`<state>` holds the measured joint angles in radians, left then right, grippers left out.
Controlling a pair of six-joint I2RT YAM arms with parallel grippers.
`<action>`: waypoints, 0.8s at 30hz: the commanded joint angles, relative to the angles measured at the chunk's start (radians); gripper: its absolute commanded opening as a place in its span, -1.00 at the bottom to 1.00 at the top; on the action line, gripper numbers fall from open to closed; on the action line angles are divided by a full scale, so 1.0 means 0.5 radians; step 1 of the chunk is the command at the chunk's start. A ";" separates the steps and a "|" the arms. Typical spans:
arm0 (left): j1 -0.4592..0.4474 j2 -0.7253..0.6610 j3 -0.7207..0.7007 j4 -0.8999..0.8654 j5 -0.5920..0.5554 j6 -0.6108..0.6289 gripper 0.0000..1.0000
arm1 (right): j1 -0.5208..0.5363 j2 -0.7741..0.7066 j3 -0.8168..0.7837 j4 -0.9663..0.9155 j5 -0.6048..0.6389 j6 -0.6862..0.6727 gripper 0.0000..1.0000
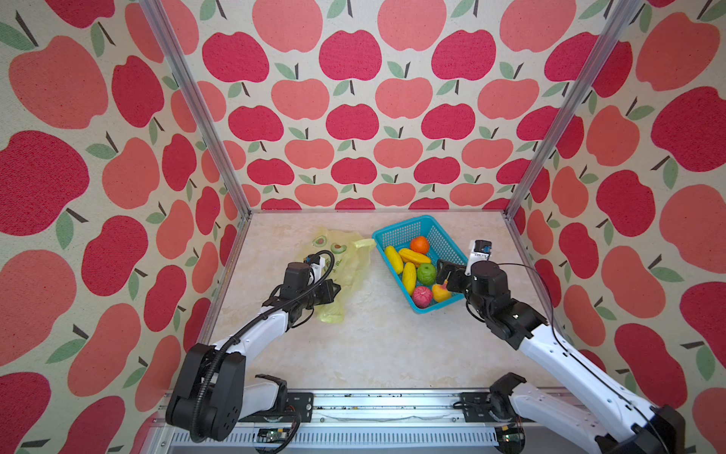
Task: Untie the knot of the plastic bag and take out the fruit
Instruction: Place the fruit in the basket, then move the plastic bag to the top-left of the table.
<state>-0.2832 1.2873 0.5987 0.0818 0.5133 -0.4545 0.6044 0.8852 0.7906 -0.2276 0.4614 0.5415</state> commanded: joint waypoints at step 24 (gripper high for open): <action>-0.202 0.544 0.675 0.104 -0.390 0.154 0.13 | -1.131 0.113 -0.580 0.781 0.397 -0.691 0.99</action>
<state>-0.3729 1.5879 0.9100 0.1162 0.3122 -0.4019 0.0517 0.9482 0.5446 -0.0013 0.6395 0.2531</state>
